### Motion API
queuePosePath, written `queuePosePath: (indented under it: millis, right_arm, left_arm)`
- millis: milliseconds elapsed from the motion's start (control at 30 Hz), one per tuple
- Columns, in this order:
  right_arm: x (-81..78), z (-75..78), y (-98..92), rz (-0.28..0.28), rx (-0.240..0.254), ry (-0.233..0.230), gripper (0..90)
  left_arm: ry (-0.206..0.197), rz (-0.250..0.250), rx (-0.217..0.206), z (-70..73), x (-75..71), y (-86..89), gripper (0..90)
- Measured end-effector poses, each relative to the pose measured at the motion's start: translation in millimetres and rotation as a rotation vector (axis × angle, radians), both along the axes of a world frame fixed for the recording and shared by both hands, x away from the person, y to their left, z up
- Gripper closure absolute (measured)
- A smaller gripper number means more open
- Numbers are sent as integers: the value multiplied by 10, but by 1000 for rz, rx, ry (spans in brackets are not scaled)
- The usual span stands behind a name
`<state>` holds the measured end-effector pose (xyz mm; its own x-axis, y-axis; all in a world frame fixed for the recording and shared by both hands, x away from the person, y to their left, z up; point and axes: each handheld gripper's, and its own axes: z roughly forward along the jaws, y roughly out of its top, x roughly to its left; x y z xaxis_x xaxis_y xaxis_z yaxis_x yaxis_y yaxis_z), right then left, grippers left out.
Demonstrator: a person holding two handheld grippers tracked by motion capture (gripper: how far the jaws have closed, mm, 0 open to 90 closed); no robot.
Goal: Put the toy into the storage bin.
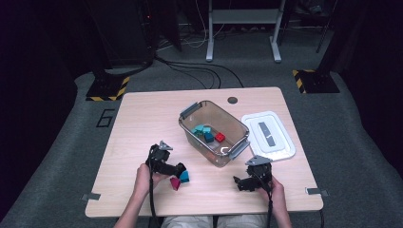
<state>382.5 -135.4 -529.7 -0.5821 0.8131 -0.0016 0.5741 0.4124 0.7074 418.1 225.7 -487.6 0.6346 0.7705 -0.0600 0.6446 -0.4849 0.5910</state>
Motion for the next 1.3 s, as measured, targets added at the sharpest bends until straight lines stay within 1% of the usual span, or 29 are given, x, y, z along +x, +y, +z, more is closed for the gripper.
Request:
queuePosePath:
  millis: [100, 133, 167, 200, 233, 267, 300, 333, 367, 400, 533, 700, 833, 933, 1133, 1167, 1267, 1300]
  right_arm:
    - [0, 0, 0, 0, 0, 0, 0]
    - [0, 0, 0, 0, 0, 0, 0]
    - [1, 0, 0, 0, 0, 0, 0]
    - [1, 0, 0, 0, 0, 0, 0]
    - [0, 0, 0, 0, 0, 0, 0]
    - [1, 0, 0, 0, 0, -1, 0]
    - [0, 0, 0, 0, 0, 0, 0]
    - [0, 0, 0, 0, 0, 0, 0]
    - [0, 0, 0, 0, 0, 0, 0]
    - [0, 0, 0, 0, 0, 0, 0]
    - [1, 0, 0, 1, 0, -1, 0]
    - [1, 0, 0, 0, 0, 0, 0]
    - [0, 0, 0, 0, 0, 0, 0]
    - [1, 0, 0, 1, 0, -1, 0]
    - [0, 0, 0, -1, -1, 0, 0]
    - [1, 0, 0, 0, 0, -1, 0]
    - [1, 0, 0, 0, 0, -1, 0]
    - [0, 0, 0, 0, 0, 0, 0]
  left_arm:
    - [-2, -23, 1, 19, -32, -49, 435]
    - [10, -38, 10, 14, -43, -86, 482]
    - [11, -45, 38, -6, -46, -107, 514]
    - [11, -45, 38, -6, -46, -107, 540]
    - [19, -60, 59, -29, -44, -119, 540]
    - [29, -72, 60, -57, -50, -130, 580]
    - [27, -73, 60, -104, -54, -138, 643]
    - [27, -73, 60, -104, -54, -138, 656]
    - [30, -77, 57, -112, -51, -129, 656]
    - [26, -69, 51, -115, -49, -125, 657]
    - [25, -69, 60, -110, -41, -118, 660]
    - [16, -65, 47, -95, -29, -85, 660]
    - [3, -52, 37, -62, -32, -67, 660]
    - [-5, -52, 25, -19, -14, -36, 660]
    - [-15, -52, 38, 40, -1, -19, 660]
    - [-18, -51, 32, 49, 2, -15, 660]
    - [-22, -50, 31, 89, 8, -5, 660]
    - [-29, -47, 31, 93, 11, -5, 660]
